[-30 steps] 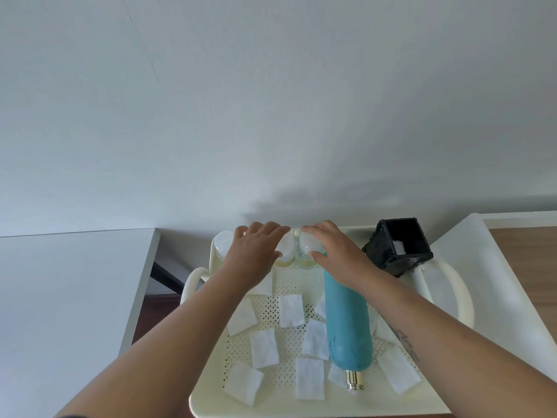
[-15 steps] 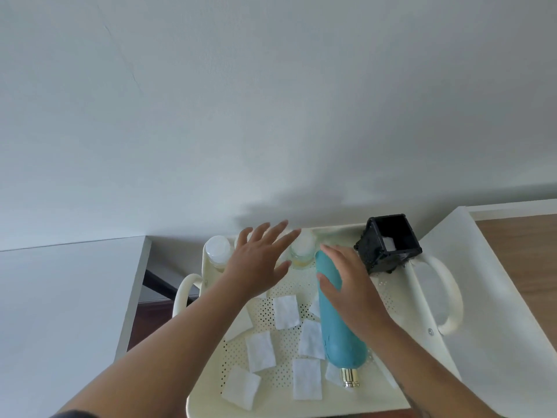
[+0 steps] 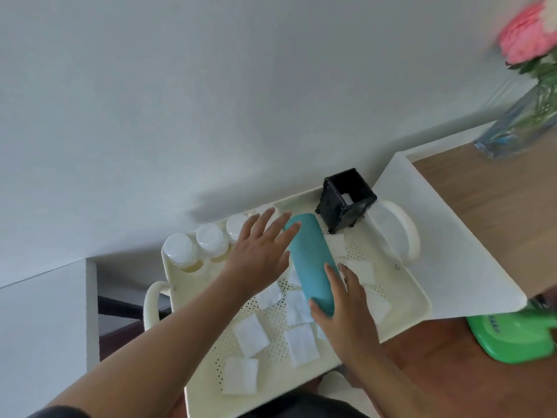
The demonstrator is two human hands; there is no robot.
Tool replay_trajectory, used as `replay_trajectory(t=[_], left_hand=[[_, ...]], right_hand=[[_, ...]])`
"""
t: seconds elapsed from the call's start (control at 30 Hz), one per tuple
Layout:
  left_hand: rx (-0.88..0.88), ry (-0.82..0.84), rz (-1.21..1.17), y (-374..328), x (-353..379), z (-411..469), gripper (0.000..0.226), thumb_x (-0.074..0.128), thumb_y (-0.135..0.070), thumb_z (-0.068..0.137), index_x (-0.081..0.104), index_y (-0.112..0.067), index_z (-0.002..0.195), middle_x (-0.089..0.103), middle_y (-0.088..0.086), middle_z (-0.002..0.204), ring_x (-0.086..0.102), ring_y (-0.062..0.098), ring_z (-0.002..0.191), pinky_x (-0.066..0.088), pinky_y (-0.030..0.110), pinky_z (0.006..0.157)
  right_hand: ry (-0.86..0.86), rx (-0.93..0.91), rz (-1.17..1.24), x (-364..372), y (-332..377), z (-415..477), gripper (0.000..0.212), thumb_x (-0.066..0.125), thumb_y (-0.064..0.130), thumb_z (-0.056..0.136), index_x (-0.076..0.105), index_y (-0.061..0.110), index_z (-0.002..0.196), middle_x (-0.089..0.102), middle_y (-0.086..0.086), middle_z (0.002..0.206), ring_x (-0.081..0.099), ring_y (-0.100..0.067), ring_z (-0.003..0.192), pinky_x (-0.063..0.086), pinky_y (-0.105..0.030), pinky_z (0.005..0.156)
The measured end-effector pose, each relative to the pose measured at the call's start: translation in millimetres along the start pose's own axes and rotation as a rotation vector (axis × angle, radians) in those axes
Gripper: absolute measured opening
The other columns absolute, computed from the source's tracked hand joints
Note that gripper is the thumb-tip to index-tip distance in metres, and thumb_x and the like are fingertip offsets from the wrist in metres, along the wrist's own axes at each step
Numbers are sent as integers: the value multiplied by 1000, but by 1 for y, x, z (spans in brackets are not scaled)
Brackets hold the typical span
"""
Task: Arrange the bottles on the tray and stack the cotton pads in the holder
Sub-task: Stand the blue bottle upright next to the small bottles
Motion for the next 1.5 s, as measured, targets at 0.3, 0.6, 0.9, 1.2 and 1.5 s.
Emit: replay_trajectory(t=[0.3, 0.6, 0.9, 1.2, 1.5], left_hand=[[278, 167, 1, -46, 45, -8, 77, 71, -21, 77, 39, -25, 146, 40, 5, 154, 39, 35, 139, 33, 47, 112], [320, 205, -25, -50, 50, -7, 98, 85, -43, 65, 34, -25, 147, 41, 6, 153, 41, 38, 137, 45, 46, 102], [285, 108, -210, -52, 25, 6, 93, 86, -44, 61, 45, -26, 142, 52, -2, 144, 51, 39, 127, 57, 44, 81], [159, 37, -513, -39, -1, 26, 81, 84, -36, 67, 52, -16, 138, 56, 2, 140, 52, 31, 125, 48, 39, 101], [-86, 160, -691, -20, 3, 38, 86, 81, -43, 71, 36, -34, 144, 50, -13, 142, 50, 8, 124, 43, 24, 103]], right_hand=[[1, 138, 121, 6, -17, -20, 86, 67, 44, 81, 14, 33, 147, 33, 0, 140, 47, -19, 120, 54, -37, 89], [-10, 208, 219, 3, -13, -17, 93, 76, 32, 73, 19, 31, 146, 39, -1, 132, 47, -18, 115, 50, -32, 92], [94, 188, 179, -35, -1, 6, 86, 70, 45, 70, 23, 35, 142, 45, 2, 124, 50, -14, 106, 48, -28, 86], [54, -69, 265, -88, 13, 9, 63, 67, 25, 86, 37, 40, 139, 37, 20, 137, 48, 0, 118, 45, -14, 93], [-87, -279, 203, -133, 44, 31, 39, 64, 29, 88, 57, 24, 126, 55, 12, 125, 59, -3, 102, 50, -11, 83]])
Point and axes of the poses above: each hand's wrist, its own z-axis towards the middle knuckle, its own x-axis out of the palm, y = z × x, the point moved 10 cm from there along z, towards the middle knuckle
